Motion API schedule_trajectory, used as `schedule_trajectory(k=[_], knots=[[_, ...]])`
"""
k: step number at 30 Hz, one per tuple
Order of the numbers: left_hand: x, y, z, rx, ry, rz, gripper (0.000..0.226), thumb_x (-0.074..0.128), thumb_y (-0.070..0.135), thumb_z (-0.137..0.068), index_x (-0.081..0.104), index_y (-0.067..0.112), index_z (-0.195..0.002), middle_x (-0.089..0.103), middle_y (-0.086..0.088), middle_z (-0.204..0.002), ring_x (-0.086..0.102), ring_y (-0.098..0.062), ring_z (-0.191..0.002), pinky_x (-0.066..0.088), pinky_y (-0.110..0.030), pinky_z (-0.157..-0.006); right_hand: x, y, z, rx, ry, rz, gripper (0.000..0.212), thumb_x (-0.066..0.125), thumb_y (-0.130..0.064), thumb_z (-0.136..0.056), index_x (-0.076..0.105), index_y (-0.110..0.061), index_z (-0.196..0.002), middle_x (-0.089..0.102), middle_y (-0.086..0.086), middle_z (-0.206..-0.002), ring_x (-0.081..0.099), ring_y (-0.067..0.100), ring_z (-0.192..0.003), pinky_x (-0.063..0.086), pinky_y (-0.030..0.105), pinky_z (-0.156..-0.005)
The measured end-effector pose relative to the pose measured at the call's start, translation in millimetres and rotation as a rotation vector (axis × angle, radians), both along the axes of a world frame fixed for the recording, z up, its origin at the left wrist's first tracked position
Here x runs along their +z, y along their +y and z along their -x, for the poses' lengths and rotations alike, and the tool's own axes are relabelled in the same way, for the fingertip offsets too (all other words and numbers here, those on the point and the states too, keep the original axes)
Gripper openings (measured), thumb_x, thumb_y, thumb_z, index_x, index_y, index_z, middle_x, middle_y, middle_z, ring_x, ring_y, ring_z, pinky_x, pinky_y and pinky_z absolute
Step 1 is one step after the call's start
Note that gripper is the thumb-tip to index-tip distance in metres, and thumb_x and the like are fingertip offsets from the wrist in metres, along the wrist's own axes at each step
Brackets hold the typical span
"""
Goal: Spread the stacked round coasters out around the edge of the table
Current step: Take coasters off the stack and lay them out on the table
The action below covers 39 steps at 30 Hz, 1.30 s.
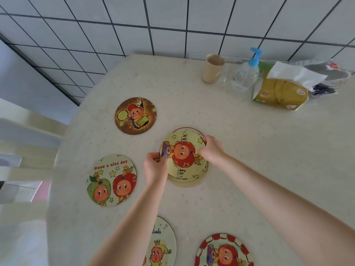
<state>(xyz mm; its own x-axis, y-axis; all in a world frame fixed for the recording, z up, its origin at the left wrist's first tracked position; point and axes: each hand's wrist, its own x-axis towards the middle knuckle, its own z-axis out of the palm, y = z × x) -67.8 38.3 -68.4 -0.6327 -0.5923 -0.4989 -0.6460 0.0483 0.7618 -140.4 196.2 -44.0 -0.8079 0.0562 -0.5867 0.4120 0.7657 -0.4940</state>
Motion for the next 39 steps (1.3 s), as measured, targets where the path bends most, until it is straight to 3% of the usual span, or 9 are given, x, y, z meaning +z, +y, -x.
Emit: schedule_trajectory(k=[3,5,7,10,14,17,24,34,39], knots=[[3,-1,0,0.005,-0.004,-0.013,0.009,0.063,0.015,-0.085,0.061,0.016,-0.094,0.066,-0.001,-0.088,0.061,-0.017,-0.077,0.046,-0.029,-0.062,-1,3,-3,0.015,-0.001,-0.010,0.056,0.058,-0.002,-0.083,0.045,-0.008,-0.137,0.054,0.011,-0.135,0.045,0.029,-0.126,0.044,0.036,-0.093],[6,0,-1,-0.005,0.024,-0.035,0.010,0.064,0.014,-0.084,0.063,0.016,-0.093,0.066,0.001,-0.088,0.062,-0.017,-0.079,0.047,-0.029,-0.062,1,5,-5,-0.037,-0.026,0.031,0.051,0.060,-0.004,-0.080,0.053,-0.013,-0.129,0.060,0.009,-0.123,0.053,0.027,-0.113,0.047,0.030,-0.076],[10,2,-3,-0.030,0.052,-0.060,0.008,0.066,0.015,-0.083,0.062,0.016,-0.090,0.064,0.003,-0.085,0.060,-0.014,-0.076,0.044,-0.027,-0.059,5,7,-6,-0.102,-0.046,0.088,0.036,0.060,-0.004,-0.075,0.064,-0.017,-0.109,0.067,0.007,-0.105,0.061,0.025,-0.097,0.049,0.029,-0.064],[12,5,-6,-0.057,0.067,-0.066,0.008,0.065,0.016,-0.084,0.058,0.019,-0.082,0.060,0.004,-0.080,0.054,-0.012,-0.069,0.039,-0.026,-0.056,9,10,-13,-0.170,-0.024,0.176,0.027,0.056,-0.001,-0.074,0.060,-0.028,-0.077,0.068,0.000,-0.085,0.067,0.026,-0.091,0.057,0.034,-0.070],[18,10,-13,-0.021,0.117,-0.044,0.006,0.066,0.017,-0.085,0.060,0.018,-0.087,0.060,0.007,-0.082,0.055,-0.007,-0.072,0.039,-0.024,-0.056,12,20,-25,-0.219,-0.035,0.305,0.023,0.053,-0.001,-0.078,0.064,-0.018,-0.089,0.070,0.012,-0.099,0.067,0.033,-0.099,0.057,0.052,-0.086],[22,21,-24,0.001,0.113,-0.037,0.006,0.067,0.016,-0.084,0.061,0.018,-0.086,0.059,0.009,-0.081,0.054,-0.004,-0.070,0.038,-0.021,-0.056,14,34,-34,-0.200,-0.015,0.338,0.022,0.051,-0.002,-0.081,0.063,-0.017,-0.094,0.070,0.015,-0.102,0.067,0.034,-0.099,0.056,0.053,-0.088],[24,85,-73,-0.135,0.096,0.052,0.007,0.061,0.014,-0.088,0.059,0.012,-0.094,0.060,0.006,-0.084,0.052,-0.007,-0.070,0.039,-0.020,-0.058,22,107,-75,-0.125,0.017,0.396,0.017,0.055,-0.004,-0.085,0.061,-0.020,-0.085,0.063,0.005,-0.082,0.059,0.022,-0.072,0.049,0.032,-0.069],[13,241,-191,-0.249,0.050,0.033,0.008,0.063,0.020,-0.087,0.056,0.022,-0.090,0.063,0.004,-0.084,0.056,-0.009,-0.065,0.043,-0.018,-0.054,7,273,-185,-0.074,0.011,0.331,0.012,0.055,-0.005,-0.087,0.063,-0.012,-0.092,0.063,0.008,-0.082,0.056,0.022,-0.068,0.044,0.030,-0.055],[2,297,-244,-0.293,0.023,0.023,0.010,0.067,0.020,-0.084,0.058,0.021,-0.087,0.063,0.004,-0.081,0.057,-0.011,-0.070,0.040,-0.021,-0.057,-1,338,-240,-0.114,-0.020,0.336,0.020,0.056,-0.005,-0.086,0.059,-0.022,-0.077,0.061,0.003,-0.074,0.053,0.020,-0.064,0.039,0.024,-0.046]])
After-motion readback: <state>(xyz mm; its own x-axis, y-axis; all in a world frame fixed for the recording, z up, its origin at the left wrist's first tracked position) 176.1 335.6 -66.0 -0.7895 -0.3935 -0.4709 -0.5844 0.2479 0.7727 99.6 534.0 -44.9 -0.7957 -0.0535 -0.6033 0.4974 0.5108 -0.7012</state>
